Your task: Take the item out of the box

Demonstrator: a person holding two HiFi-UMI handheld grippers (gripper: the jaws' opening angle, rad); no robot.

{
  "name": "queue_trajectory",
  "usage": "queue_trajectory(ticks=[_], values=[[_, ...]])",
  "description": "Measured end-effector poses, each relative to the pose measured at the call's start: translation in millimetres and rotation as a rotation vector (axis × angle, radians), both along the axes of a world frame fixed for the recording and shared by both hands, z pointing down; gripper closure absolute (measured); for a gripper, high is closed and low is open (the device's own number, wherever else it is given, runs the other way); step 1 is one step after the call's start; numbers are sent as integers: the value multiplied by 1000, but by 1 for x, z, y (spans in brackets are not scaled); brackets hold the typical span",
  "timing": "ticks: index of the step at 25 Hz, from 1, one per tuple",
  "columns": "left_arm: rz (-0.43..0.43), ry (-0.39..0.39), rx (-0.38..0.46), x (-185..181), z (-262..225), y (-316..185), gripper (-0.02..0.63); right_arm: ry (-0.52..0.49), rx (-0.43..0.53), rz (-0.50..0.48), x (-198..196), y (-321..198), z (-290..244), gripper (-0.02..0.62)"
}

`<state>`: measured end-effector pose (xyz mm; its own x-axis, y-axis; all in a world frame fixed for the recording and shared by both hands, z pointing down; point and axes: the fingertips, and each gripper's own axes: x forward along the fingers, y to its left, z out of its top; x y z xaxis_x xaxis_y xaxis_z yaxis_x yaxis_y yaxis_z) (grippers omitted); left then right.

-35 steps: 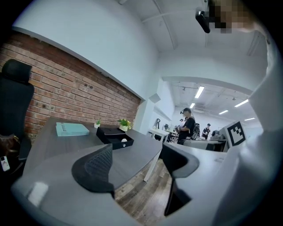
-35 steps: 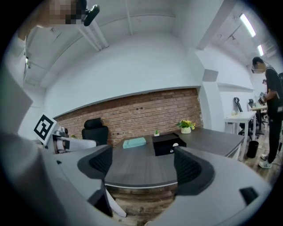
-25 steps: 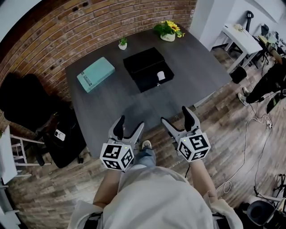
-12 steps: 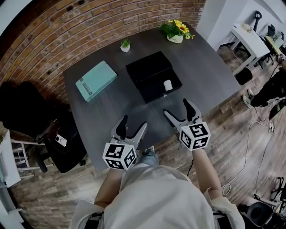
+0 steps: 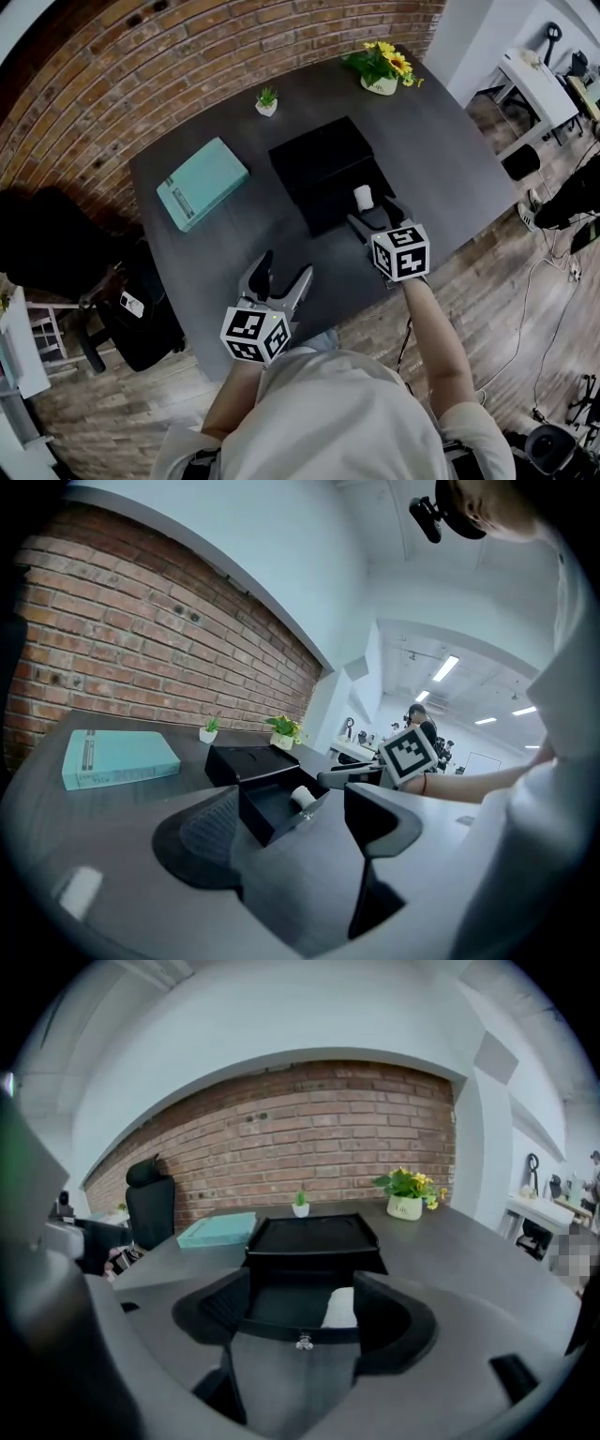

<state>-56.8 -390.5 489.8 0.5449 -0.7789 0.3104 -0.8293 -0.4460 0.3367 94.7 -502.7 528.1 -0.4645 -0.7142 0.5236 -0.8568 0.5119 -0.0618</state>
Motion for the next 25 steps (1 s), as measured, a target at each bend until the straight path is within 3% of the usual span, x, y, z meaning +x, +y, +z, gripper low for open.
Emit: queue_trajectory(ticks=[15, 21, 25], values=[[10, 41, -34, -1, 16, -40, 268, 339, -335, -64, 10, -75, 96, 341], [6, 48, -39, -4, 20, -44, 268, 382, -485, -73, 18, -75, 118, 359], [-1, 49, -37, -5, 21, -46, 268, 398, -495, -79, 20, -80, 117, 394]])
